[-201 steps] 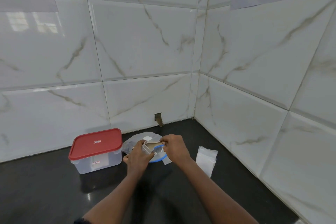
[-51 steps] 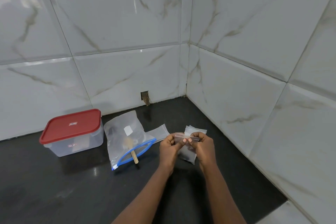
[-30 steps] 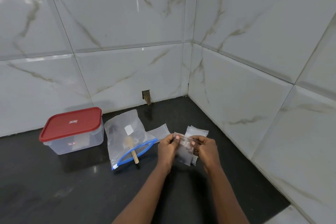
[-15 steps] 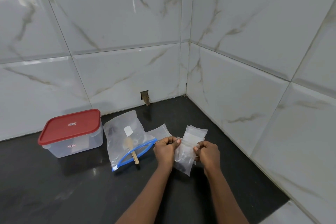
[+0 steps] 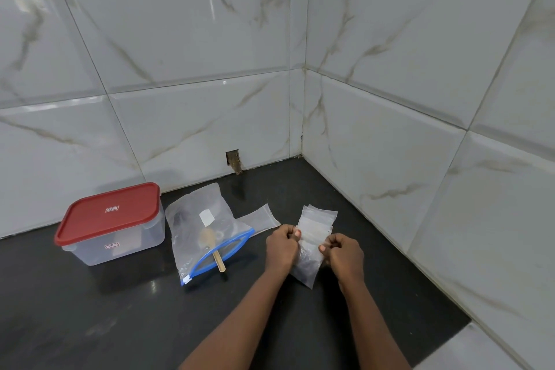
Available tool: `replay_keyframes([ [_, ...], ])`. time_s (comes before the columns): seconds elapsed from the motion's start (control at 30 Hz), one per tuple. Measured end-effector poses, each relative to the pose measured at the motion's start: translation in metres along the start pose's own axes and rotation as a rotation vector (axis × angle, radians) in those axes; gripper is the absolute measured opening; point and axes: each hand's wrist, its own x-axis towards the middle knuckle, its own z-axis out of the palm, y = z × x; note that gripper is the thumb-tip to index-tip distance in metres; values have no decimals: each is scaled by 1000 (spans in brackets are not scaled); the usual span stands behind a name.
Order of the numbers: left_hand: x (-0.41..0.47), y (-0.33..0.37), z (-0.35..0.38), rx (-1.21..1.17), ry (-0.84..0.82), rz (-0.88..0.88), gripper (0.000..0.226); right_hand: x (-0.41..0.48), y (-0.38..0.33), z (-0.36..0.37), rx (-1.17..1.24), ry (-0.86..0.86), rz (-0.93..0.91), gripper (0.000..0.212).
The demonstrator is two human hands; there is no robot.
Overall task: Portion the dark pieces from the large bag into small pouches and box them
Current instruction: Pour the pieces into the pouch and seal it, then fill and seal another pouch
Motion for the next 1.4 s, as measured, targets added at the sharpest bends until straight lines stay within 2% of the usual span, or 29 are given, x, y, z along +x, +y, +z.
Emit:
replay_keyframes([
  [0.17,8,3,0,-26,46,-2,8,4,0,4,-15,68,14,10],
  [0.27,13,4,-5,19,23,45,15,12,0,6,-61,62,16,9],
  [0.37,15,7,-8,85,12,98,28,17,-2,6,-212,27,59,4],
  [0.43,18,11,-12,105,26,128,30,15,-6,10,-346,28,77,14],
  [0.57,29,22,-23,141,59,195,28,9,-21,24,-485,203,-112,21],
  [0.67,40,28,-36,157,83,212,27,17,-39,47,-438,100,-241,16],
  [0.77,49,30,-49,147,113,182,29,29,-50,76,-475,-83,-273,16],
  [0.87,56,29,-61,140,125,145,31,37,-53,101,-569,-168,-276,13],
  [0.9,59,28,-64,139,128,131,31,39,-54,107,-604,-182,-274,13],
  [1.0,67,25,-72,133,124,68,32,43,-53,120,-689,-191,-228,32],
  [1.07,71,22,-75,121,128,47,32,43,-50,125,-766,-159,-242,37],
  [1.23,76,21,-80,111,123,15,31,48,-48,134,-805,-93,-256,32],
  [1.4,74,21,-83,90,112,13,31,53,-47,131,-835,-144,-286,30],
])
